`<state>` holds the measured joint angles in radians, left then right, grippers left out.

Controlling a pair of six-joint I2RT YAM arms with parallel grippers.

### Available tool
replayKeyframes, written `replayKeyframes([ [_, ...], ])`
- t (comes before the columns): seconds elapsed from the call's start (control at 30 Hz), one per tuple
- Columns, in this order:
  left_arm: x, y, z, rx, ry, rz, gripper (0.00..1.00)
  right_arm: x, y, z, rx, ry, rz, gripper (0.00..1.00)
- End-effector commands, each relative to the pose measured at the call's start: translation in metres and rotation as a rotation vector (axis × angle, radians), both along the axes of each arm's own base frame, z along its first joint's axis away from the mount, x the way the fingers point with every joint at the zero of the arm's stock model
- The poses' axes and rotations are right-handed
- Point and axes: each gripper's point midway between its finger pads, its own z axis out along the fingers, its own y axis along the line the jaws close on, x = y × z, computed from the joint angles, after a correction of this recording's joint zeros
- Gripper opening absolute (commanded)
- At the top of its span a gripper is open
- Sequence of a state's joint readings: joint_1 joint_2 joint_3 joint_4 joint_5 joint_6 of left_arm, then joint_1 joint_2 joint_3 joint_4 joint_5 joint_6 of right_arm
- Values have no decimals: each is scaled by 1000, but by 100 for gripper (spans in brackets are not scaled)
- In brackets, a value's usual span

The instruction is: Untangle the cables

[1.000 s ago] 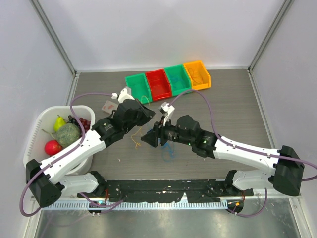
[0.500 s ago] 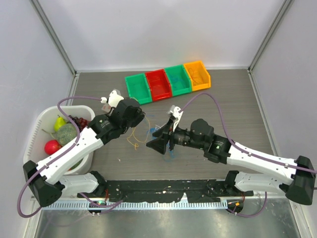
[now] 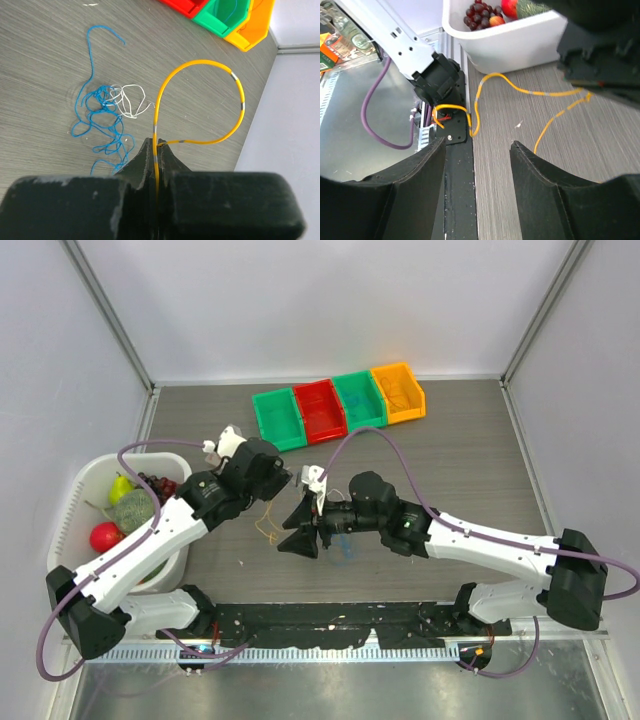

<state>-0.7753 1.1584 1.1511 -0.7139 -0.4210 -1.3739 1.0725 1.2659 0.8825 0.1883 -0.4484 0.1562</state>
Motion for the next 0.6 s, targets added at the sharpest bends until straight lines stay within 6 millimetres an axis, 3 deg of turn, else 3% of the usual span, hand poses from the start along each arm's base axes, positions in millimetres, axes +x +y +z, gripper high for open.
replayKeyframes([
  [0.0, 2, -3, 6, -51, -21, -24, 0, -10, 9, 32, 59, -94, 100, 59],
  [0.43, 0, -7, 13, -72, -33, -68, 0, -3, 26, 32, 20, -105, 132, 42],
  [0.57, -3, -9, 10, -79, -13, -79, 0, 2, 30, 32, 1, -126, 131, 41],
])
